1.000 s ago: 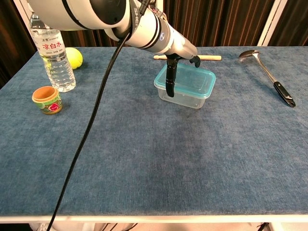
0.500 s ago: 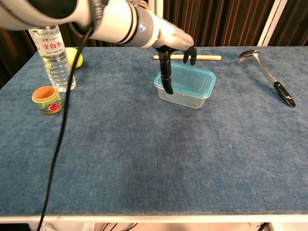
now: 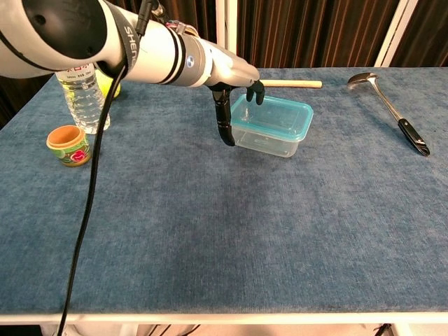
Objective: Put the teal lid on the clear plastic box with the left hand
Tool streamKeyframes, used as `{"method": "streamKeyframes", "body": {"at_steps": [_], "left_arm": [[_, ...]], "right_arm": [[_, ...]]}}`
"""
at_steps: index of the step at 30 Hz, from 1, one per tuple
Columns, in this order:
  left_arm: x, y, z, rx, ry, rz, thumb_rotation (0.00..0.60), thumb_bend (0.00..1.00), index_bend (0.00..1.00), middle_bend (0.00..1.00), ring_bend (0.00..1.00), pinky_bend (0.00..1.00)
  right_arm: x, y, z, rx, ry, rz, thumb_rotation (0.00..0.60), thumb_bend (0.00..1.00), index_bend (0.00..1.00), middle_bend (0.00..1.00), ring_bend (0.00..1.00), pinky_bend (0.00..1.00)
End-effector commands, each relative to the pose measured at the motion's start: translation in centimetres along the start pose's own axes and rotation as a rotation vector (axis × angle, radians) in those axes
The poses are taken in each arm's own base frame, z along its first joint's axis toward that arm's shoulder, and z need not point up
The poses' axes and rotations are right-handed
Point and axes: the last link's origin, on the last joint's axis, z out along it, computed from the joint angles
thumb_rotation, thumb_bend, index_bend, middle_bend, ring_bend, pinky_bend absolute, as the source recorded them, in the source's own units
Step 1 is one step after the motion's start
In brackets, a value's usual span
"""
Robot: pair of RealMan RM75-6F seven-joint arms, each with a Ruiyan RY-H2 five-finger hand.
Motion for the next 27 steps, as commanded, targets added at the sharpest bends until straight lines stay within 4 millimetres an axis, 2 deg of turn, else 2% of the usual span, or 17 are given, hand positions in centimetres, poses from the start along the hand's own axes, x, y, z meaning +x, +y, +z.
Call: {"method": "streamKeyframes", "body": {"at_steps": [1,9,18,27], "left_arm": [[-0.2,0.1,0.1,0.002,-0.002,-0.002,0.451,0.0,0.16,0.14,0.01,0.0],[0.0,0.3,-0.4,-0.003,0.023,0.011,0.452,0.0,0.16,0.14,0.01,0.0],[-0.7,0.9,-4.1,-0.059,0.079,0.034,0.45,0.0,0.17,0.15,0.01,0.0],[-1.7,1.6,-5.9,-0.075,0.091,0.049,0.454,0.0,0.17,0.15,0.01,0.0]], "right_arm": [[0.1,0.0,-0.1,0.0,0.001,-0.001,0.6,0.04,0.0,0.0,0.0,0.0],[0.2,-0.1,-0.2,0.001,0.008,-0.002,0.6,0.04,0.0,0.0,0.0,0.0],[0.2,-0.5,-0.1,0.018,0.007,-0.001,0.6,0.04,0.0,0.0,0.0,0.0],[0.2,-0.7,-0.3,0.028,0.011,0.0,0.6,0.04,0.0,0.0,0.0,0.0]]}}
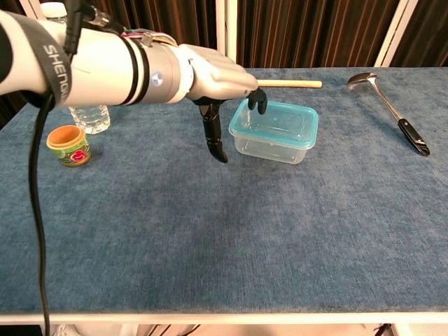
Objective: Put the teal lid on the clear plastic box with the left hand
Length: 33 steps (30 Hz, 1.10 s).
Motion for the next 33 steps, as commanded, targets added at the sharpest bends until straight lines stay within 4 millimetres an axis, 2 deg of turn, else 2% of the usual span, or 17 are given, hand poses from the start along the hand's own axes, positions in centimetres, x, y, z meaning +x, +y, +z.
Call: {"method": "streamKeyframes", "body": {"at_steps": [1,7,18,28,33], "left_arm": [[-0.3,0.3,-0.6,-0.007,-0.004,0.008,0.453,0.0,0.17,0.15,0.01,0.0],[-1.3,1.2,-0.8,-0.02,-0.023,0.03,0.455,0.0,0.17,0.15,0.01,0.0],[-2.7,1.6,-0.6,-0.014,-0.047,0.028,0.454,0.0,0.18,0.15,0.01,0.0],[-0.8,2.4,-0.8,-0.057,0.039,0.013,0.458,0.0,0.18,0.15,0.01,0.0],[0.2,4.0,0.5,-0.111,0.091,0.019,0.466,0.0,0.18,0.15,0.01,0.0]], "right_arm": [[0.0,0.0,-0.1,-0.001,0.001,0.001,0.6,0.04,0.0,0.0,0.0,0.0],[0.0,0.0,-0.1,0.001,0.0,0.002,0.6,0.04,0.0,0.0,0.0,0.0],[-0.1,0.0,-0.1,0.001,-0.003,0.001,0.6,0.04,0.0,0.0,0.0,0.0],[0.0,-0.1,-0.2,0.002,0.004,0.001,0.6,0.04,0.0,0.0,0.0,0.0],[0.0,0.0,-0.3,-0.001,0.002,0.002,0.6,0.04,0.0,0.0,0.0,0.0]]}}
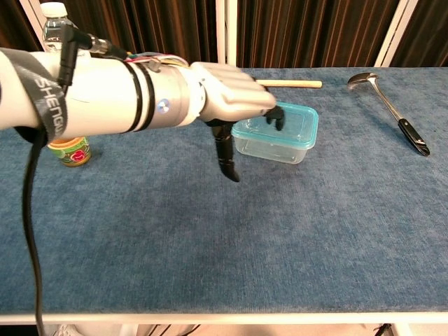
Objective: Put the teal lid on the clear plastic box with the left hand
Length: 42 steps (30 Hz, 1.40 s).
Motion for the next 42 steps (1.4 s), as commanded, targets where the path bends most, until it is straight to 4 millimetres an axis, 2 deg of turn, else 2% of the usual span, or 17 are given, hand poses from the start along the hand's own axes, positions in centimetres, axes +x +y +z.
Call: {"method": "streamKeyframes", "body": {"at_steps": [1,7,10,20,27,31,34,37,42], "left_arm": [[0.6,1.1,1.3,-0.032,0.032,-0.008,0.47,0.0,0.18,0.15,0.01,0.0],[0.7,1.9,3.5,-0.035,0.032,-0.001,0.477,0.0,0.18,0.15,0.01,0.0],[0.2,1.8,3.8,-0.022,0.014,0.016,0.477,0.0,0.18,0.15,0.01,0.0],[-0.9,1.8,3.4,-0.008,-0.011,0.026,0.479,0.0,0.18,0.15,0.01,0.0],[-0.4,1.4,2.6,-0.002,0.026,0.006,0.48,0.0,0.18,0.15,0.01,0.0],[1.1,-0.4,0.6,0.024,0.108,-0.083,0.485,0.0,0.18,0.15,0.01,0.0],[1.6,-2.8,-1.8,0.065,0.168,-0.166,0.501,0.0,0.18,0.15,0.01,0.0],[1.1,-5.2,-4.9,0.111,0.205,-0.247,0.527,0.0,0.18,0.15,0.01,0.0],[-1.0,-8.6,-10.4,0.225,0.255,-0.323,0.565,0.0,0.19,0.15,0.01,0.0]], "right_arm": [[0.0,0.1,0.0,-0.002,-0.001,-0.001,0.6,0.04,0.0,0.0,0.0,0.0],[0.1,0.3,-0.1,-0.009,0.001,-0.001,0.6,0.04,0.0,0.0,0.0,0.0],[0.1,0.4,-0.2,-0.014,-0.001,0.0,0.6,0.04,0.0,0.0,0.0,0.0],[-0.1,0.5,-0.1,-0.01,-0.003,0.006,0.6,0.04,0.0,0.0,0.0,0.0],[0.2,0.5,-0.3,-0.012,0.006,0.003,0.6,0.04,0.0,0.0,0.0,0.0],[0.3,0.5,-0.3,-0.01,0.008,0.004,0.6,0.04,0.0,0.0,0.0,0.0],[0.4,0.6,-0.1,-0.005,0.004,0.006,0.6,0.04,0.0,0.0,0.0,0.0],[0.4,0.5,0.4,0.004,-0.004,0.012,0.6,0.04,0.0,0.0,0.0,0.0],[0.2,0.5,1.0,0.015,-0.015,0.021,0.6,0.04,0.0,0.0,0.0,0.0]]}}
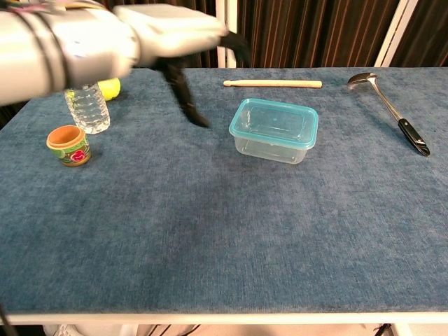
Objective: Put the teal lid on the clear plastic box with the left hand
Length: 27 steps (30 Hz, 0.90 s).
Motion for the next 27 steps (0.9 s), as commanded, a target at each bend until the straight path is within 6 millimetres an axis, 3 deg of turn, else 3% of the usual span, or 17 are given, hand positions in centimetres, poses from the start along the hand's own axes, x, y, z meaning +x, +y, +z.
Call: {"method": "streamKeyframes", "body": {"at_steps": [1,14,21,24,27], "left_arm": [[0.0,-3.8,-5.1,0.101,0.06,-0.074,0.572,0.0,0.19,0.15,0.01,0.0],[-3.7,-11.7,-18.2,0.504,0.166,-0.147,0.595,0.0,0.22,0.16,0.01,0.0],[-4.5,-18.2,-26.3,0.7,0.33,-0.03,0.6,0.0,0.22,0.13,0.01,0.0],[-5.0,-19.4,-29.2,0.767,0.32,-0.038,0.6,0.0,0.2,0.13,0.01,0.0],[-5.2,-19.3,-31.0,0.785,0.319,-0.032,0.6,0.0,0.19,0.13,0.01,0.0]], "right_arm": [[-0.1,0.0,0.3,0.007,-0.002,0.005,0.6,0.04,0.0,0.0,0.0,0.0],[-0.3,-0.2,1.4,0.022,-0.023,0.015,0.6,0.04,0.0,0.0,0.0,0.0],[-0.6,0.0,1.3,0.0,-0.052,0.022,0.6,0.04,0.0,0.0,0.0,0.0],[-0.8,-0.2,1.3,0.009,-0.047,0.027,0.6,0.04,0.0,0.0,0.0,0.0],[-1.0,-0.7,1.3,0.034,-0.039,0.023,0.6,0.04,0.0,0.0,0.0,0.0]]}}
